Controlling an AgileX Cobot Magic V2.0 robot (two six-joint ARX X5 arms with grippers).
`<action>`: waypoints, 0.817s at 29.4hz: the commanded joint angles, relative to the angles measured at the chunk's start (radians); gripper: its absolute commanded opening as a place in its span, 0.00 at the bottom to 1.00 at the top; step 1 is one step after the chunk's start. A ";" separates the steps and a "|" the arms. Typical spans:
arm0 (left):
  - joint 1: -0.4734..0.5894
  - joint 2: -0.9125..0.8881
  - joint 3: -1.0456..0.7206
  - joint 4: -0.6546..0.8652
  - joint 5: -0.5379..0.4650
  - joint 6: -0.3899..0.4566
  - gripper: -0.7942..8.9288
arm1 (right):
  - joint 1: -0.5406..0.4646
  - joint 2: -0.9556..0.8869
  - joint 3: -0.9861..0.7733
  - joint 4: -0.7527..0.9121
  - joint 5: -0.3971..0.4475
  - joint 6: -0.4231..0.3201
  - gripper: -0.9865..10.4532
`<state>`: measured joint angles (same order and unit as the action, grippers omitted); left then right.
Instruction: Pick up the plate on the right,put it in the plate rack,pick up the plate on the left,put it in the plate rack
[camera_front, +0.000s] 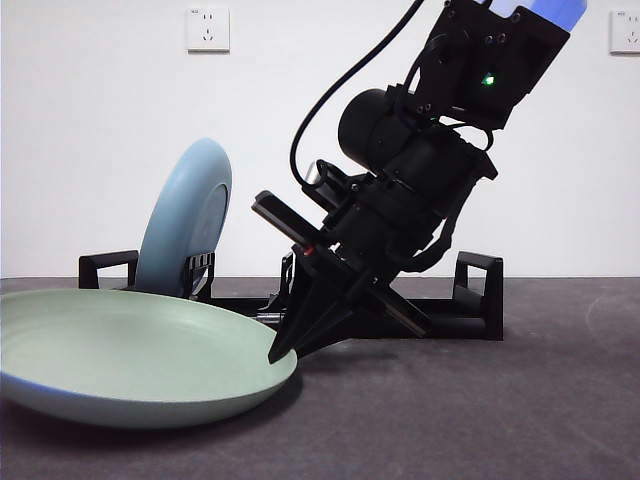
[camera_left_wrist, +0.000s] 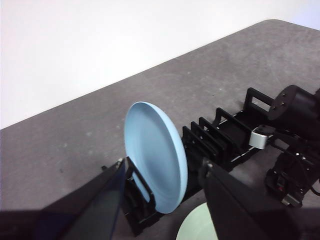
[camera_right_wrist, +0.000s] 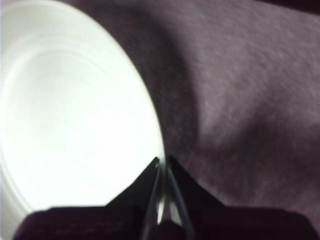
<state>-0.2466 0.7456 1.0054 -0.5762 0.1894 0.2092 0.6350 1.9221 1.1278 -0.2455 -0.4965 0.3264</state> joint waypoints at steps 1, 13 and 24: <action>-0.018 0.000 -0.003 0.002 0.000 0.010 0.35 | 0.002 -0.037 -0.005 -0.056 0.008 -0.018 0.08; -0.200 0.006 -0.003 -0.014 0.008 0.085 0.34 | -0.031 -0.349 -0.003 -0.198 0.201 -0.077 0.08; -0.617 0.145 -0.003 -0.077 -0.297 0.186 0.34 | -0.150 -0.380 0.109 -0.305 0.208 -0.097 0.08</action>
<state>-0.8307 0.8799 1.0054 -0.6544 -0.0784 0.3744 0.4831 1.5379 1.2285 -0.5560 -0.2836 0.2379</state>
